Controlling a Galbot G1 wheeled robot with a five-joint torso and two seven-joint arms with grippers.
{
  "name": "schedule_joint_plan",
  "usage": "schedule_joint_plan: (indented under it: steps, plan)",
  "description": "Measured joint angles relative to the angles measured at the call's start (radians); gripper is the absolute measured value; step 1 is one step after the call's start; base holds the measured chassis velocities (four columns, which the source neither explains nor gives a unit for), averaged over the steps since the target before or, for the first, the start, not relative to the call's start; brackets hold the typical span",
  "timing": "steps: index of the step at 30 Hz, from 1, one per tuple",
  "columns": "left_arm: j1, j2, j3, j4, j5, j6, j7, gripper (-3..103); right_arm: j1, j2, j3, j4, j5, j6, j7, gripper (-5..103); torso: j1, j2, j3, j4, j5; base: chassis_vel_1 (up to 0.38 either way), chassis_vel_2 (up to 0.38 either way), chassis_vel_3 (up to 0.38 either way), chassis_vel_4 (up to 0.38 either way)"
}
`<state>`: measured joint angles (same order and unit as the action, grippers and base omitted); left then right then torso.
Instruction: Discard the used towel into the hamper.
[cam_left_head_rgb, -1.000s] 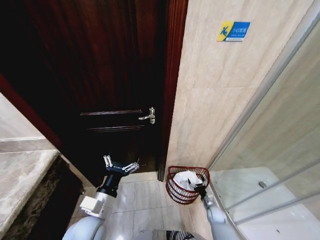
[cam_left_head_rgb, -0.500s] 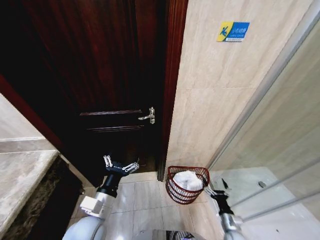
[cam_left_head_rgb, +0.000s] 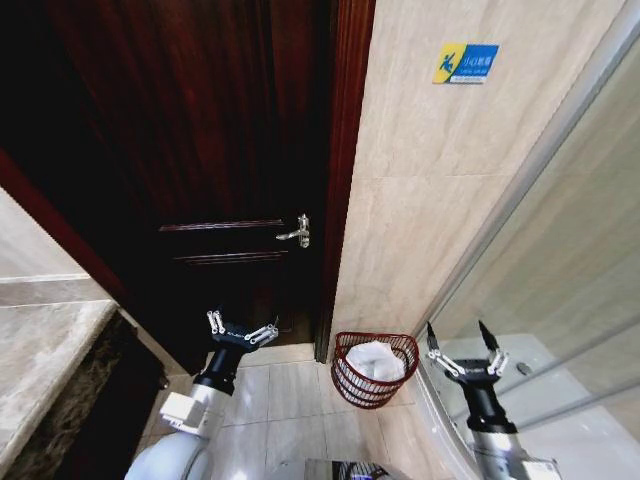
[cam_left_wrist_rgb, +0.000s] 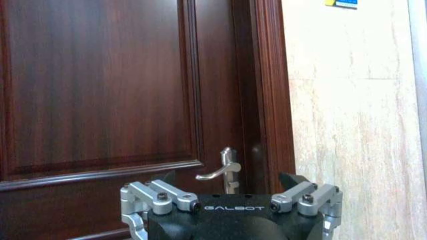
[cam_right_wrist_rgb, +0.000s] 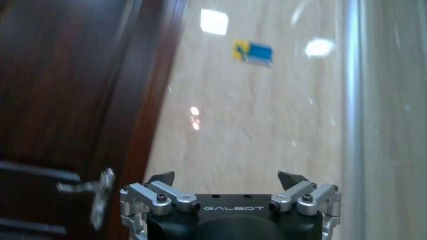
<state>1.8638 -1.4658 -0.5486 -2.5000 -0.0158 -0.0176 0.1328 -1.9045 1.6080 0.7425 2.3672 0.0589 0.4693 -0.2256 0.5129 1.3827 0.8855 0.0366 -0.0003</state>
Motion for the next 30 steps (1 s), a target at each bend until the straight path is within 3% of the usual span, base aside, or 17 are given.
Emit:
schedule_joint_plan:
  steps: [9,30]
  plan:
    - [0.0,0.0,0.0,0.0,0.0,0.0,0.0,100,0.035,0.002,-0.107,0.041,-0.145,-0.032,0.077,100,0.0,0.0,0.0,0.0,0.0003,0.0,0.0,0.0,0.0]
    - [0.0,0.0,0.0,0.0,0.0,0.0,0.0,100,0.007,0.001,-0.132,0.05,-0.148,-0.043,0.096,100,0.0,0.0,0.0,0.0,0.0002,0.0,0.0,0.0,0.0]
